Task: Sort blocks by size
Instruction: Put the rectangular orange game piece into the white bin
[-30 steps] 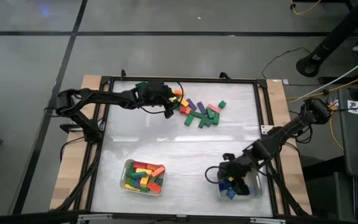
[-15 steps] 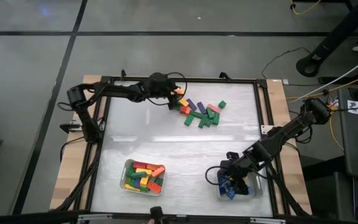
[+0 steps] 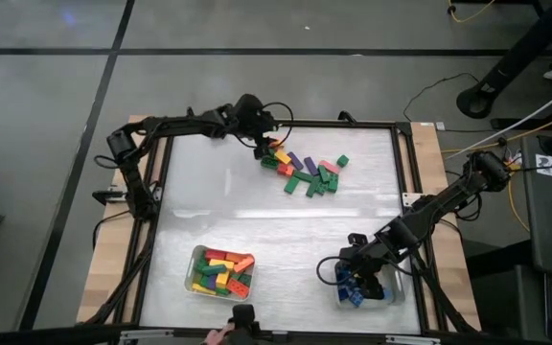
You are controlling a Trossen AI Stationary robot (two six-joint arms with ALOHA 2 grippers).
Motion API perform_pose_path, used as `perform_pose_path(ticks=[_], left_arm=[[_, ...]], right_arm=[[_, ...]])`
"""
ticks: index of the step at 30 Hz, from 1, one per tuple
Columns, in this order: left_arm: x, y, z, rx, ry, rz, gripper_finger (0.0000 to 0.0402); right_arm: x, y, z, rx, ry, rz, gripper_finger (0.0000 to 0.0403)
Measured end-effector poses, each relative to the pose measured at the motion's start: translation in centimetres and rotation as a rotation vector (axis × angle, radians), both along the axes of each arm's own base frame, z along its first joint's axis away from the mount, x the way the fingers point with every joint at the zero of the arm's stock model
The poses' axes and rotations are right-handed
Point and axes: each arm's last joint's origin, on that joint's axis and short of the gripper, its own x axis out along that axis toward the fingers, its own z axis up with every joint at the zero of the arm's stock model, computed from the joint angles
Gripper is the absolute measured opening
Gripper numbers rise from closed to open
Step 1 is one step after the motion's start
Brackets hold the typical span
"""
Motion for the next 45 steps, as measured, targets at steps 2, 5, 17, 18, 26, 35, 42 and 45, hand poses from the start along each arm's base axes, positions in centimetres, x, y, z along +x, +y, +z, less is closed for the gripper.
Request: perform_pose_path(ticks=[2,5,17,18,26,35,42,45], left_arm=[[0.2,0.4,-0.5,0.004,0.009,-0.007,0.0169],[0.5,0.5,-2.0,-0.014,0.052,-0.017,0.0169],[0.6,0.9,-3.0,0.002,0.078,-0.043,0.0169],[0.6,0.9,-3.0,0.002,0.078,-0.042,0.0169],[0.6,1.1,-3.5,-0.004,0.087,-0.038,0.0169],[1.3,1.7,-5.1,0.009,0.069,-0.034,0.0169],[1.2,2.0,-6.1,-0.01,0.093,-0.029,0.0165],[1.3,2.0,-6.0,-0.004,0.087,-0.03,0.0142]], right_arm=[[0.0,0.0,0.0,0.001,-0.002,0.0,0.0248],[0.0,0.0,0.0,0.001,-0.001,0.0,0.0248],[0.1,-0.1,0.0,-0.04,-0.025,-0.023,0.0248],[0.1,-0.1,0.0,-0.04,-0.024,-0.023,0.0248],[0.1,-0.1,0.0,-0.04,-0.025,-0.023,0.0248],[0.1,-0.1,0.0,-0.038,-0.028,-0.024,0.0248],[0.1,-0.2,0.0,-0.048,-0.032,-0.011,0.0248],[0.1,-0.2,0.0,-0.073,-0.055,0.004,0.0248]])
